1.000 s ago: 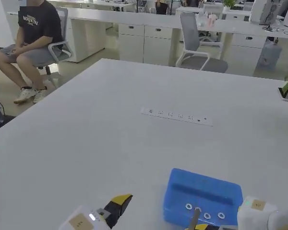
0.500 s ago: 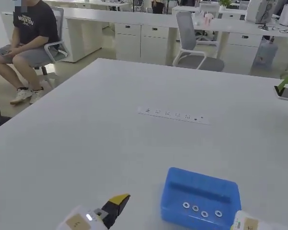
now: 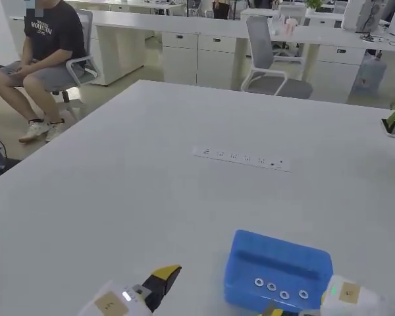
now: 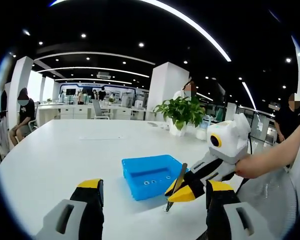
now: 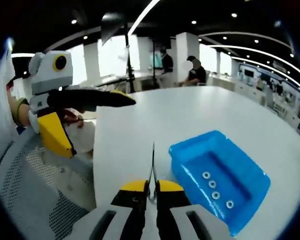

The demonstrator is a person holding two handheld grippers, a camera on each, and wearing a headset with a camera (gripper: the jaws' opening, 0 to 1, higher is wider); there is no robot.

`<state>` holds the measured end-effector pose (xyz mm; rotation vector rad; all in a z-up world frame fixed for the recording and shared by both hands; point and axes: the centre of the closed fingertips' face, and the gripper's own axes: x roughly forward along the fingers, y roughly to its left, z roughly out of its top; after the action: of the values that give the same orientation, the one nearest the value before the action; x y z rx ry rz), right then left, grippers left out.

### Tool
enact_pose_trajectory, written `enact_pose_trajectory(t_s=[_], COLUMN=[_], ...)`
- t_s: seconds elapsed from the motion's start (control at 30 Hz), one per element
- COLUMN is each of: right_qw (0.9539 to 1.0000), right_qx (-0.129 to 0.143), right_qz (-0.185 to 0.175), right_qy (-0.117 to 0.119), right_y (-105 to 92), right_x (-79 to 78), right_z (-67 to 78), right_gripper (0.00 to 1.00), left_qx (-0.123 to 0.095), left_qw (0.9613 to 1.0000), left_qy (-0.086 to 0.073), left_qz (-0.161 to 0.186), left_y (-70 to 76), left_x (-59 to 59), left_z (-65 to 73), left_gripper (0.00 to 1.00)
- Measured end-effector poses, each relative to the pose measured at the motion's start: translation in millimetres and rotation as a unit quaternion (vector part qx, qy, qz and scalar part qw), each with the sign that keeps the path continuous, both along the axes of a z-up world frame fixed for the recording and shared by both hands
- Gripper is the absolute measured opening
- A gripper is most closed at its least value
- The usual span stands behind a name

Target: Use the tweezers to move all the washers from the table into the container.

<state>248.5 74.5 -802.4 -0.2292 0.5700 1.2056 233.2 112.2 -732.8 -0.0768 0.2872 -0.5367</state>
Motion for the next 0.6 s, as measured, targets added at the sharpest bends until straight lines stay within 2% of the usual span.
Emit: enact_pose_trajectory(t_s=[0.07, 0.2, 0.3, 0.47, 0.6], right_qw=[0.9997, 0.9992, 0.9983, 0.9970, 0.9963], right_qx=[0.020, 0.032, 0.051, 0.070, 0.075], right_qz=[-0.013, -0.022, -0.025, -0.032, -0.042], right_qy=[0.008, 0.013, 0.016, 0.010, 0.002], right_y=[-1.3, -4.8, -4.7, -3.7, -4.0], right_x=[5.2, 13.0, 19.0, 30.7, 43.5], right_z=[10.7, 25.5, 41.5, 62.8, 72.8], right_gripper=[0.03, 0.03, 0.03, 0.03, 0.03], left_qx=[0.000, 0.001, 0.001, 0.001, 0.001], left_qw=[1.0000, 1.0000, 1.0000, 1.0000, 1.0000], left_qy=[0.000, -0.001, -0.001, -0.001, -0.001], left_qz=[0.000, -0.002, -0.002, -0.001, -0.001], left_y=[-0.1, -1.6, -2.3, 0.2, 1.6], left_x=[0.0, -0.4, -0.7, -0.1, 0.2], left_z=[0.1, 1.3, 2.1, 0.6, -0.7], left_gripper=[0.86, 0.86, 0.86, 0.86, 0.86])
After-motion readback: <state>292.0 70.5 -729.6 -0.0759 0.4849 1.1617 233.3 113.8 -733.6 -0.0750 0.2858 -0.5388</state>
